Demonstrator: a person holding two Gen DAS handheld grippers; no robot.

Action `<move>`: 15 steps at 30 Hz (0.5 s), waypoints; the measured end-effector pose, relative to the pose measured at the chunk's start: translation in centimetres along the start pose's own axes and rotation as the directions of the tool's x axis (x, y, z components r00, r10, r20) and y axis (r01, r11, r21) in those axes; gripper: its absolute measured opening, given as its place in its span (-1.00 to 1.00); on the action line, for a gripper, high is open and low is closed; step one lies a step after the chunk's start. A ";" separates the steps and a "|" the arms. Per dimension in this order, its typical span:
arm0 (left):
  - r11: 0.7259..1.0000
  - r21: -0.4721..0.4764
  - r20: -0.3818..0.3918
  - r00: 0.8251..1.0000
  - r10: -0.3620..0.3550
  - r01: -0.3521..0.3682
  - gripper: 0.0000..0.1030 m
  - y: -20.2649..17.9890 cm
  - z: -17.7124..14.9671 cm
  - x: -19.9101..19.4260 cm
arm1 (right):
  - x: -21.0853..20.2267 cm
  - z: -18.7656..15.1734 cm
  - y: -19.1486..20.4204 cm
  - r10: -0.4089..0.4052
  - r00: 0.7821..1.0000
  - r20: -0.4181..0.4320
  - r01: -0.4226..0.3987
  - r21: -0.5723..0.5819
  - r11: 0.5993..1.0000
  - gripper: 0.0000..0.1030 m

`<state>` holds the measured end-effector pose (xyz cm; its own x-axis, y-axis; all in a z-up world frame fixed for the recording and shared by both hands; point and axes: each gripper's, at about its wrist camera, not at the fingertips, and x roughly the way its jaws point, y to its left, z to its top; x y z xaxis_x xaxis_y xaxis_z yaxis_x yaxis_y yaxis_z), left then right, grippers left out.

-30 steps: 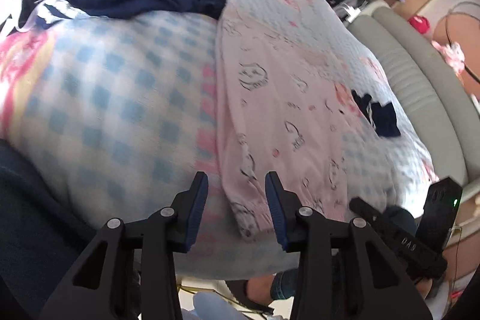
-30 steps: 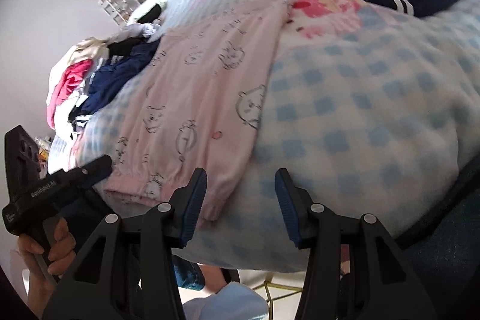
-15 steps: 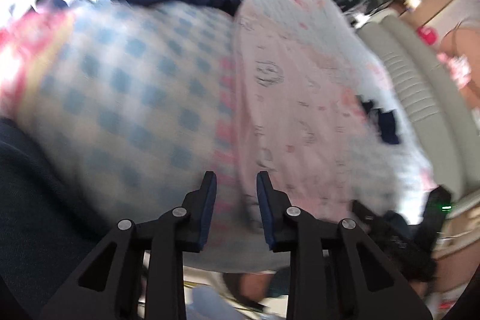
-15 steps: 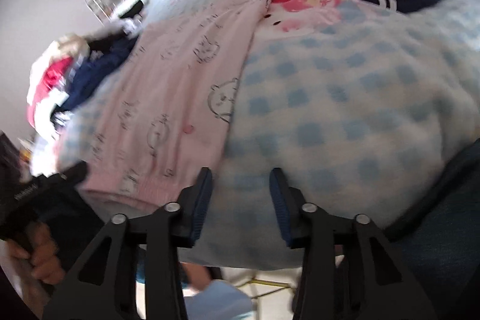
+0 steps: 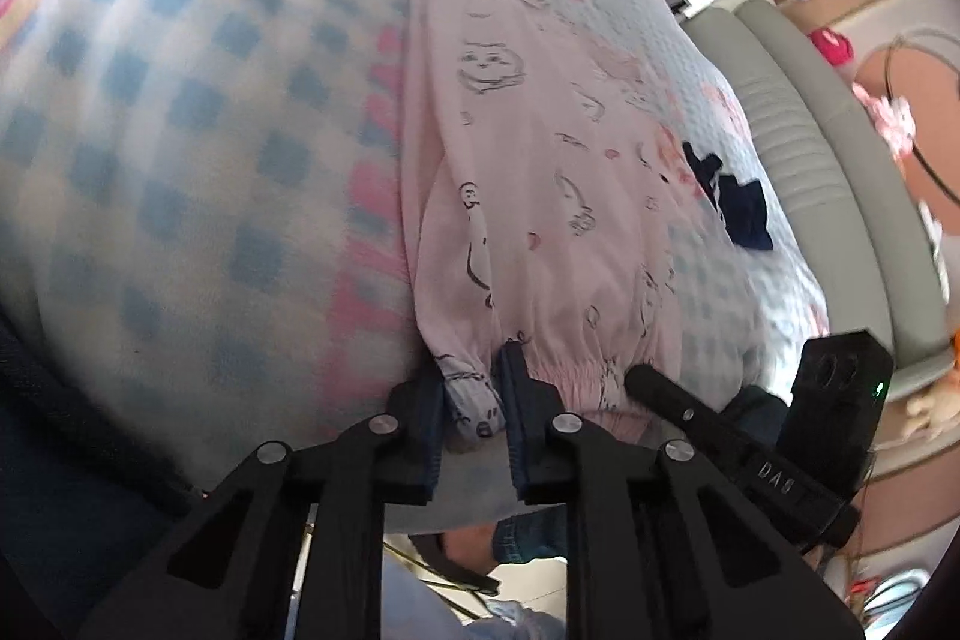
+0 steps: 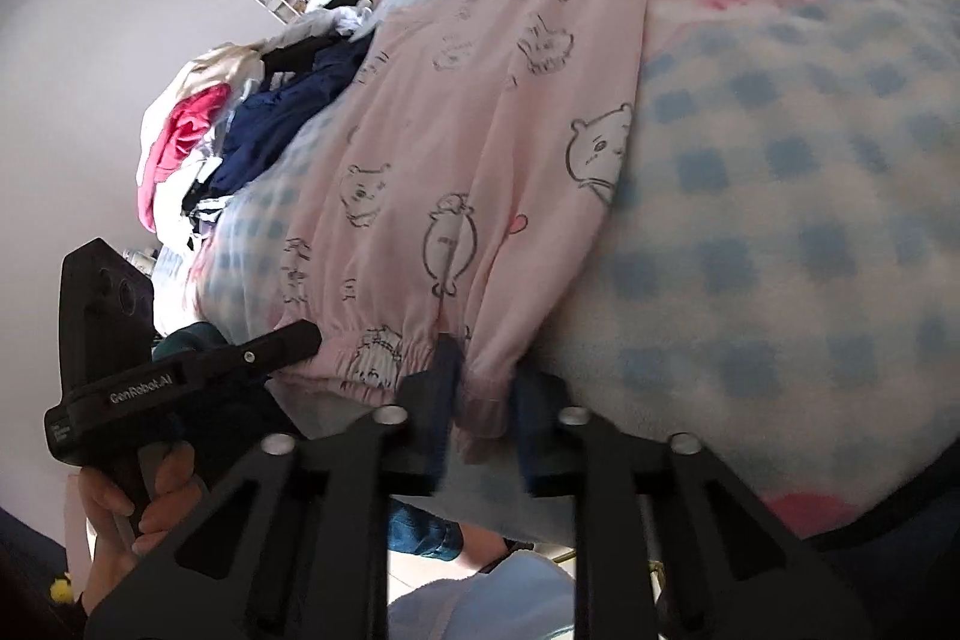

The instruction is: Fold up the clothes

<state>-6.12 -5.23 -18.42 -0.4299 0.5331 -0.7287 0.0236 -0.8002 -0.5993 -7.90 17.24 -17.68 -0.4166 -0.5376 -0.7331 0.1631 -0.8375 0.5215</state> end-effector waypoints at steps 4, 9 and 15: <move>1.000 0.023 -0.001 1.000 0.000 0.000 -0.71 -0.1 -0.9 -1.4 | -1.2 -0.4 0.4 0.018 1.000 0.014 -0.018 -0.005 1.000 -0.75; 1.000 0.024 -0.030 1.000 0.001 0.000 -0.65 0.1 -1.0 -2.1 | -1.9 -1.8 0.0 -0.006 1.000 -0.020 0.006 0.005 1.000 -0.64; 0.989 0.125 0.039 0.996 0.077 -0.081 -0.46 -0.7 2.9 -2.9 | -3.7 1.3 -0.5 -0.038 0.996 0.075 0.038 -0.002 0.999 -0.37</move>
<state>-7.54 -7.04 -14.94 -0.4614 0.4590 -0.7593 -0.0549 -0.8689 -0.4919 -7.62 19.79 -14.70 -0.4882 -0.4964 -0.7178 0.1489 -0.8578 0.4920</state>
